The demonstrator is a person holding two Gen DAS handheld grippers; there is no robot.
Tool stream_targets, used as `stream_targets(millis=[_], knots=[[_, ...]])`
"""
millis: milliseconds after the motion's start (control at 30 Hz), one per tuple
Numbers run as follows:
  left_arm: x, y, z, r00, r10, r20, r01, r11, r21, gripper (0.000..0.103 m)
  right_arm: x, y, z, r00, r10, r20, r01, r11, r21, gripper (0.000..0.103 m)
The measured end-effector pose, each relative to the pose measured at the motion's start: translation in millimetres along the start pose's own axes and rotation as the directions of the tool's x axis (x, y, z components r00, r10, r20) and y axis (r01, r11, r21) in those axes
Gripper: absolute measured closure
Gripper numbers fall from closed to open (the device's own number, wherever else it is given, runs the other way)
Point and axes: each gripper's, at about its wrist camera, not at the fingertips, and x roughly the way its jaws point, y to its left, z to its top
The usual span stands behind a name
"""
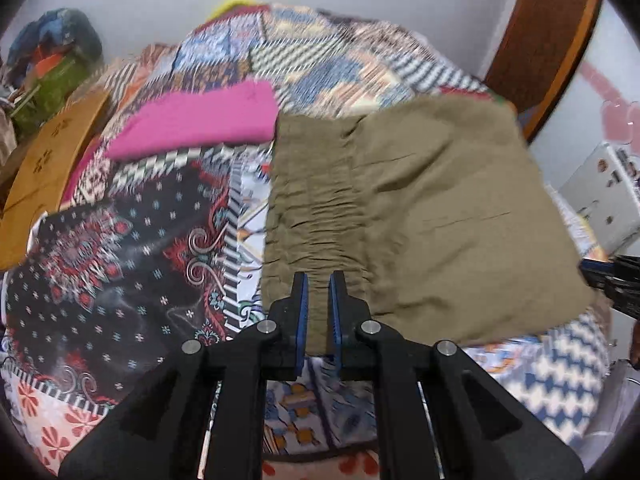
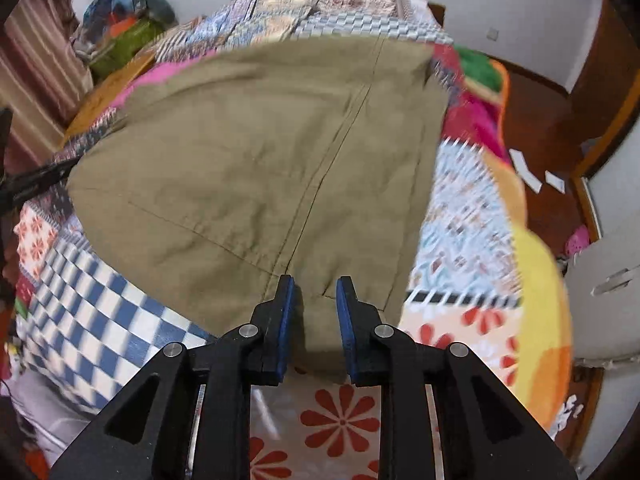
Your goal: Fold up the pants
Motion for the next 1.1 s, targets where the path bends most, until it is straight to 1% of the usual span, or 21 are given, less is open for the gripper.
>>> stream_targets(millis=[67,167,267,333,367,400,433,467,600,700,800,867,933,1100], knots=[[5.0,4.1,-0.7,1.0,-0.01,0.003,0.01,1.0,-0.01,0.091,-2.4,-6.3,-0.4,1.0,0.012,0.002,-0.012,1.0,0.017,0.079],[-0.7,10.3,5.2,1.0,0.016,0.013,-0.015,1.0,-0.014,0.09,-6.9,-17.7,2.6,1.0,-0.01,-0.012,0.01,1.0,0.028,0.079],[-10.3,23.0,19.0,0.999,0.014,0.031,-0.013,0.999,-0.037,0.09,-14.7,-24.5,7.1,0.999,-0.044,-0.005,0.044,0.999,0.025,0.079],[-14.5,31.5,31.8,0.999,0.019,0.046,-0.017,0.999,-0.051,0.088,-21.1,-34.4,11.7,0.999,-0.05,0.015,0.05,0.998,0.046,0.077],[-15.5,34.2,38.2,0.998,0.021,0.052,-0.018,0.998,-0.056,0.086,-23.8,-38.9,17.0,0.998,-0.052,0.026,0.05,0.997,0.061,0.074],[-16.0,36.7,44.7,0.998,0.021,0.06,-0.018,0.998,-0.062,0.082,-25.4,-40.0,20.7,0.997,-0.057,0.041,0.054,0.996,0.075,0.07],[-15.6,38.8,51.8,0.998,0.017,0.066,-0.013,0.997,-0.07,0.079,-27.9,-44.4,25.6,0.996,-0.07,0.058,0.065,0.994,0.086,0.068],[-13.9,39.9,58.4,0.997,0.012,0.07,-0.006,0.997,-0.074,0.079,-30.0,-47.4,31.4,0.993,-0.088,0.075,0.081,0.992,0.093,0.065],[2.7,33.9,82.3,0.998,-0.003,0.065,0.007,0.999,-0.052,0.075,-27.8,-55.7,61.4,0.985,-0.123,0.122,0.11,0.988,0.109,0.061],[23.6,26.2,95.7,0.999,-0.006,0.035,0.007,1.0,-0.026,0.075,-20.6,-62.3,80.5,0.98,-0.131,0.148,0.113,0.986,0.125,0.059],[45.7,23.1,106.4,0.999,-0.033,-0.004,0.033,0.999,-0.023,0.075,-7.2,-72.9,98.5,0.983,-0.1,0.152,0.077,0.985,0.152,0.059],[56.7,22.2,110.9,0.999,-0.041,-0.016,0.04,0.999,-0.021,0.074,5.2,-77.2,112.5,0.986,-0.086,0.141,0.064,0.986,0.153,0.059],[65.9,22.1,115.8,0.999,-0.043,-0.021,0.043,0.999,-0.018,0.074,16.5,-76.2,123.2,0.986,-0.099,0.132,0.082,0.988,0.134,0.059],[84.1,27.4,122.5,0.997,-0.071,-0.031,0.07,0.997,-0.035,0.073,54.6,-78.8,145.3,0.992,-0.094,0.089,0.082,0.989,0.122,0.06]])
